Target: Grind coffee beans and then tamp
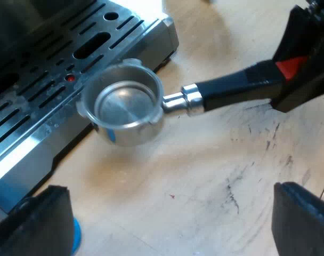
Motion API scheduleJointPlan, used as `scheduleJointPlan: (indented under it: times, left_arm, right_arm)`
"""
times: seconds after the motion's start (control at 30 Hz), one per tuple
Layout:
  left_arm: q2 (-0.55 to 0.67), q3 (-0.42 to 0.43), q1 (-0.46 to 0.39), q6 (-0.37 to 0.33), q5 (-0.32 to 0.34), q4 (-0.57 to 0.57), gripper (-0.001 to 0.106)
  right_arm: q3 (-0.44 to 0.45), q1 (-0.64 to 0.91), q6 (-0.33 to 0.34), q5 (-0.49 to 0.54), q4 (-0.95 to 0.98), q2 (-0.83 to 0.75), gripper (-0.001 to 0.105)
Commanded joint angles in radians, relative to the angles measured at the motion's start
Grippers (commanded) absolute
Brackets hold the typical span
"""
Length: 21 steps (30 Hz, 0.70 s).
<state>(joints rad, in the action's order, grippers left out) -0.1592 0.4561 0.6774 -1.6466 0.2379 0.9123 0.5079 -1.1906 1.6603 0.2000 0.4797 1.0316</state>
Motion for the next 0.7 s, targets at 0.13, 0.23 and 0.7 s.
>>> scheduleJointPlan:
  times: [0.13, 0.23, 0.7]
  left_arm:
    - [-0.029, 0.003, 0.006, -0.013, -0.011, -0.027, 0.077]
    - [-0.069, 0.003, 0.006, -0.013, -0.011, -0.027, 0.077]
    - [-0.236, 0.003, 0.006, 0.007, -0.033, -0.088, 0.077]
  right_arm:
    - [0.001, 0.004, 0.013, -0.003, -0.058, 0.001, 0.000]
    - [0.001, 0.004, 0.013, -0.003, -0.067, 0.017, 0.000]
    - [0.001, 0.061, 0.013, -0.071, -0.214, 0.188, 0.000]
